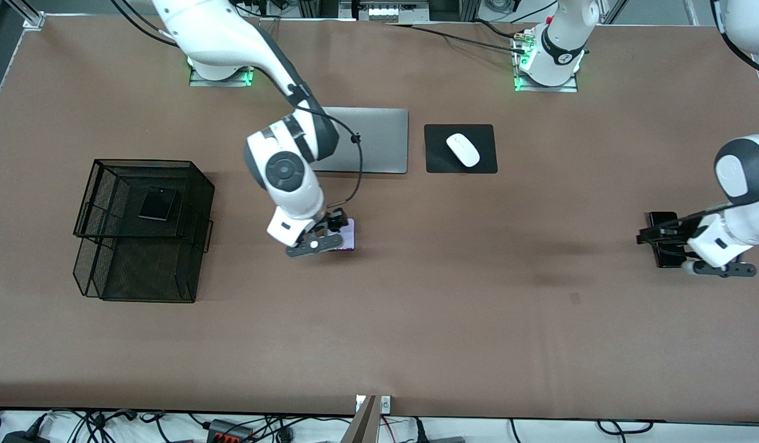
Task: Place phones with both arms
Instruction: 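Grasp the white phone with the right gripper while the left gripper withdraws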
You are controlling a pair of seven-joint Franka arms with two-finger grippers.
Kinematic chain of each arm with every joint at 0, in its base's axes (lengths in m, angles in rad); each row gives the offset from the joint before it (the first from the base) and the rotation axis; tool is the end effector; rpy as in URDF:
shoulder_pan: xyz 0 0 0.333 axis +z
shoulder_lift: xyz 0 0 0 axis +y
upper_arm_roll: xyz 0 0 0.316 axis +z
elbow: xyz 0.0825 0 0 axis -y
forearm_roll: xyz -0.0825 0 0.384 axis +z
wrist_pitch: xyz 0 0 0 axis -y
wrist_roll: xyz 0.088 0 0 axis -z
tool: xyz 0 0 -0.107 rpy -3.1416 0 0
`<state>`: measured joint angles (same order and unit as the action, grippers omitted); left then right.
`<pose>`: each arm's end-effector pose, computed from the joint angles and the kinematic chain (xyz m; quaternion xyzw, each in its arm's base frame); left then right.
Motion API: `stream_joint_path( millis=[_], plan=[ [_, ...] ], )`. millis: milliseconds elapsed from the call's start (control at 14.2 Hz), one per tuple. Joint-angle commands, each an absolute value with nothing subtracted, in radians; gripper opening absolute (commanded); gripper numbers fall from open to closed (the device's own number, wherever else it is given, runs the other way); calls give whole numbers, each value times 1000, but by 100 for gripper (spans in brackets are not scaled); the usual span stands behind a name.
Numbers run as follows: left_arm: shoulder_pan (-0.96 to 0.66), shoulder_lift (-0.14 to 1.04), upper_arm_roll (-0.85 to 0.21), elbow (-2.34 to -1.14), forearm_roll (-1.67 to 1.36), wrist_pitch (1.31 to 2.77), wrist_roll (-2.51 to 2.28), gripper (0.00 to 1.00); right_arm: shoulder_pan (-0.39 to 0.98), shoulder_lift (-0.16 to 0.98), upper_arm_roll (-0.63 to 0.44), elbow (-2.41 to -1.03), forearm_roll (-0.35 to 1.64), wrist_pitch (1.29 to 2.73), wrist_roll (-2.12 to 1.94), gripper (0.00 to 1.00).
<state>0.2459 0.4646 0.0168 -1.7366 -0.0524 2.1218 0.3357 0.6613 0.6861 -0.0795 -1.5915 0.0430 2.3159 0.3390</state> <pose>0.6319 0.1665 0.3053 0.9988 -0.0226 -0.0326 0.0288 0.5816 0.3928 0.2362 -0.9930 -0.1163 -0.0222 0.0011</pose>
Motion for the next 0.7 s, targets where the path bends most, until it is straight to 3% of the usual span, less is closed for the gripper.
stream_joint_path(
  millis=[0,352,634],
  plan=[
    [296,518,-6,-1738,-31,2230,493,100,675,752,-91,-1528,58,2322,406,100],
    [339,595,-14,-1735,100,2344,660,100,701,793,-91,-1523,58,2350,474,100],
    [385,601,-8,-1732,-93,2358,692,100,703,810,-91,-1516,74,2352,498,100]
  ],
)
